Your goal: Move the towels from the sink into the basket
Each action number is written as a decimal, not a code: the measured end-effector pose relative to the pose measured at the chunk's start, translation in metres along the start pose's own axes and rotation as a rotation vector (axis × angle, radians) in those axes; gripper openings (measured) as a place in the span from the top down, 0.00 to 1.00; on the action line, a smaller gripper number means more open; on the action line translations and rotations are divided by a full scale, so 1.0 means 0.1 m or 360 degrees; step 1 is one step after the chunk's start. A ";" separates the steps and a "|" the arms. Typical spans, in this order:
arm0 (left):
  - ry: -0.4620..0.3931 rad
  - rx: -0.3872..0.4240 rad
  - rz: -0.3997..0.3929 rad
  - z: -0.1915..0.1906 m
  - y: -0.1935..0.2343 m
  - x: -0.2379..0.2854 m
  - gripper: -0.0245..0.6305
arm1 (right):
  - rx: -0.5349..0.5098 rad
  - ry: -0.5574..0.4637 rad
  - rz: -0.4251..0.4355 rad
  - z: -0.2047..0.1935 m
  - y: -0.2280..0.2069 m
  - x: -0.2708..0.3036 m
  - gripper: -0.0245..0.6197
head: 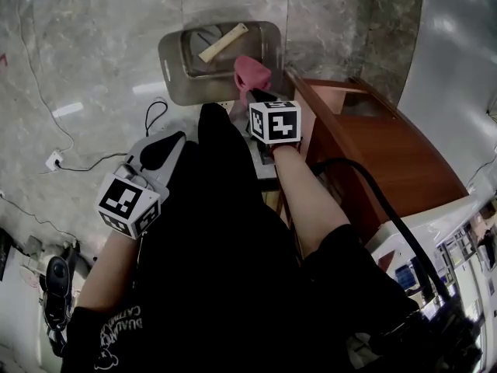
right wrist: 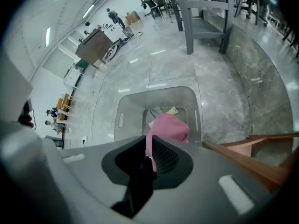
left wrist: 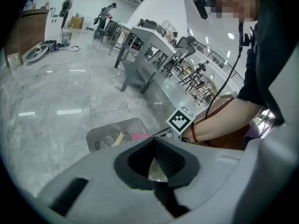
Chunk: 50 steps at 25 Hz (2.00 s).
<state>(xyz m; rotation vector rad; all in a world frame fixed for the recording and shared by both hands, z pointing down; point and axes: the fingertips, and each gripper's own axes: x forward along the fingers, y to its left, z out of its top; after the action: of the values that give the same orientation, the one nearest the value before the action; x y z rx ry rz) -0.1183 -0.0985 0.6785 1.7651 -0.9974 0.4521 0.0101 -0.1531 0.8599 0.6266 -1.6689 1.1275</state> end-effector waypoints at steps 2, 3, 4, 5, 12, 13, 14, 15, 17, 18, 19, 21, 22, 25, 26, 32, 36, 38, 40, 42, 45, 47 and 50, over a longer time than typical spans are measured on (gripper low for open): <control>-0.0003 0.0008 0.0001 -0.04 -0.02 -0.03 0.96 | 0.0010 -0.0016 -0.0002 -0.03 0.02 -0.01 0.89; -0.0006 0.0018 0.0001 -0.07 -0.04 -0.05 0.96 | 0.0024 -0.0019 -0.0007 -0.05 0.03 -0.02 0.89; -0.0010 0.0032 0.0000 -0.11 -0.05 -0.07 0.96 | 0.0041 -0.0021 -0.0015 -0.08 0.03 -0.03 0.89; -0.0016 0.0047 -0.0004 -0.13 -0.07 -0.09 0.96 | 0.0058 -0.0027 -0.0024 -0.11 0.04 -0.04 0.89; -0.0065 0.0180 -0.0080 -0.29 -0.25 -0.34 0.96 | 0.0144 -0.0160 -0.0084 -0.36 0.29 -0.43 0.95; -0.0077 0.0208 -0.0091 -0.29 -0.29 -0.39 0.96 | 0.0170 -0.0205 -0.0068 -0.36 0.36 -0.53 0.95; -0.0088 0.0241 -0.0101 -0.28 -0.34 -0.46 0.96 | 0.0204 -0.0257 -0.0045 -0.36 0.43 -0.64 0.95; -0.0098 0.0272 -0.0110 -0.27 -0.40 -0.54 0.96 | 0.0245 -0.0312 -0.0018 -0.36 0.52 -0.76 0.95; -0.0133 0.0302 -0.0123 -0.21 -0.49 -0.73 0.96 | 0.0349 -0.0434 0.0066 -0.34 0.72 -0.99 0.95; -0.0165 0.0299 -0.0127 -0.16 -0.52 -0.84 0.96 | 0.0414 -0.0503 0.0135 -0.30 0.85 -1.11 0.95; -0.0206 0.0295 -0.0129 -0.11 -0.55 -0.96 0.96 | 0.0480 -0.0577 0.0217 -0.26 1.00 -1.24 0.95; -0.0285 0.0313 -0.0119 -0.03 -0.61 -1.25 0.96 | 0.0578 -0.0705 0.0356 -0.20 1.34 -1.52 0.95; -0.0313 0.0332 -0.0108 -0.01 -0.65 -1.41 0.96 | 0.0596 -0.0744 0.0394 -0.21 1.51 -1.64 0.95; -0.0387 0.0416 -0.0068 0.07 -0.73 -1.82 0.96 | 0.0510 -0.0859 0.0437 -0.17 2.00 -1.99 0.95; -0.0413 0.0466 -0.0038 0.13 -0.74 -1.93 0.96 | 0.0455 -0.0920 0.0444 -0.10 2.12 -2.12 0.95; -0.0634 0.0622 0.0035 0.45 -1.08 -2.65 0.96 | 0.0232 -0.1309 0.0470 0.08 2.73 -3.30 0.95; -0.0881 0.0677 -0.0037 0.75 -1.46 -3.20 0.96 | 0.0119 -0.1528 0.0394 0.05 2.99 -4.07 0.95; -0.1004 0.0738 -0.0064 0.93 -1.65 -3.48 0.96 | 0.0079 -0.1637 0.0373 0.06 3.14 -4.43 0.95; -0.1123 0.0784 -0.0139 1.10 -1.87 -3.74 0.96 | 0.0011 -0.1735 0.0360 0.05 3.32 -4.77 0.96; -0.1222 0.0816 -0.0244 1.20 -2.12 -3.97 0.96 | -0.0051 -0.1822 0.0381 0.00 3.50 -5.07 0.96; -0.1330 0.0835 -0.0346 1.27 -2.45 -4.28 0.96 | -0.0143 -0.1958 0.0434 -0.13 3.78 -5.51 0.96; -0.1392 0.0868 -0.0347 1.32 -2.63 -4.47 0.96 | -0.0232 -0.2069 0.0391 -0.22 3.91 -5.81 0.96; -0.1434 0.0937 -0.0364 1.38 -2.86 -4.69 0.97 | -0.0335 -0.2155 0.0266 -0.33 4.04 -6.14 0.96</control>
<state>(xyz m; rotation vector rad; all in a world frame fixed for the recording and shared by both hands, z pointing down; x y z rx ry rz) -0.1865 0.0135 0.1273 2.6807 -1.3171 -0.2799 -0.0712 -0.0115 0.1422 1.2702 -2.9535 0.5501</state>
